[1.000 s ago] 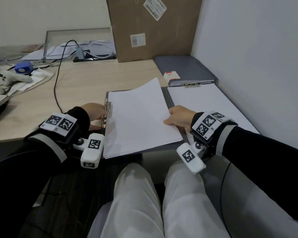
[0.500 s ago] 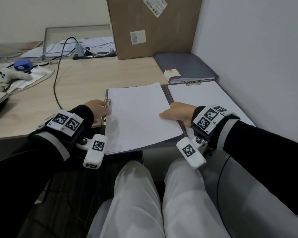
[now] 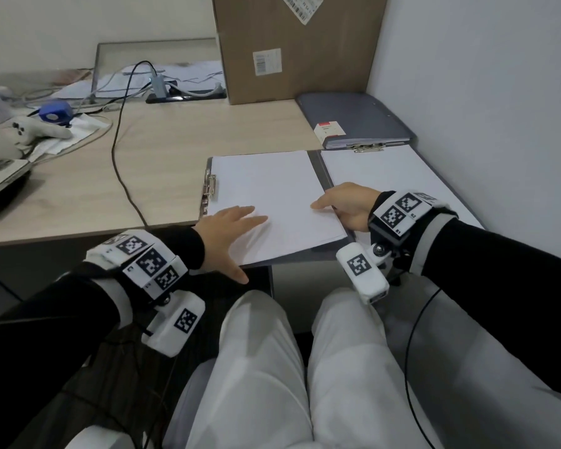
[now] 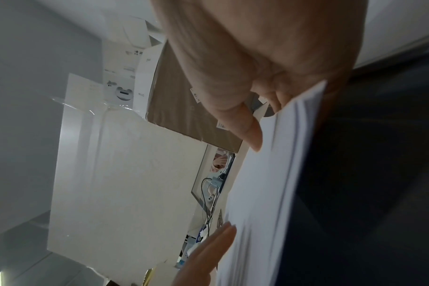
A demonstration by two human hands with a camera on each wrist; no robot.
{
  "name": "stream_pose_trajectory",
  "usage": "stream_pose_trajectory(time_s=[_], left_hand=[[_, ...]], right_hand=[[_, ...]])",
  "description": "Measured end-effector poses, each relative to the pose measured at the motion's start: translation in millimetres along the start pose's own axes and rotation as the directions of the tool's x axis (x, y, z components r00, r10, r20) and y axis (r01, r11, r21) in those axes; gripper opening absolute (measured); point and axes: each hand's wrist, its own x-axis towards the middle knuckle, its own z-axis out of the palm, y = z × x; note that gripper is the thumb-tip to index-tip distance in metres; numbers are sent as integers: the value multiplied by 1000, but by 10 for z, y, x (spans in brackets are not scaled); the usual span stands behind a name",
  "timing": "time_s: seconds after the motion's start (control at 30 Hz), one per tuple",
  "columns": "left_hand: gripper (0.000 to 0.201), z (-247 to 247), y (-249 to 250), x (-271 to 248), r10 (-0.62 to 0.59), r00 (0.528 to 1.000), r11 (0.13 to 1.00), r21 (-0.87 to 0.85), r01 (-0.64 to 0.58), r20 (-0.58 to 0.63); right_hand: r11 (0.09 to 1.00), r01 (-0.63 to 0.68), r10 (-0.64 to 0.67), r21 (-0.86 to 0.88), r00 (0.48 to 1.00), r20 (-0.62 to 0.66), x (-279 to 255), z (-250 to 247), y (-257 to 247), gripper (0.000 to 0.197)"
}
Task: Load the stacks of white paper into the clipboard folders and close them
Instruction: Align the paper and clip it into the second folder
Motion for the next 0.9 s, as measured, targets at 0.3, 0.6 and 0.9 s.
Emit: stream_pose_trajectory(time_s=[0.3, 0.6, 0.9], left_hand=[[150, -45, -54, -83, 22, 1000, 995, -94, -21, 3], [105, 32, -110, -58, 18, 1000, 983, -181, -20, -12], [114, 76, -171, -47, -2, 1000, 978, -209, -3, -24]], right_hand=[[997, 58, -60, -53, 998, -25, -287, 131, -104, 47], [998, 57, -59, 41, 997, 48, -271, 158, -75, 41], [993, 89, -99, 78, 986, 134, -288, 164, -67, 42]])
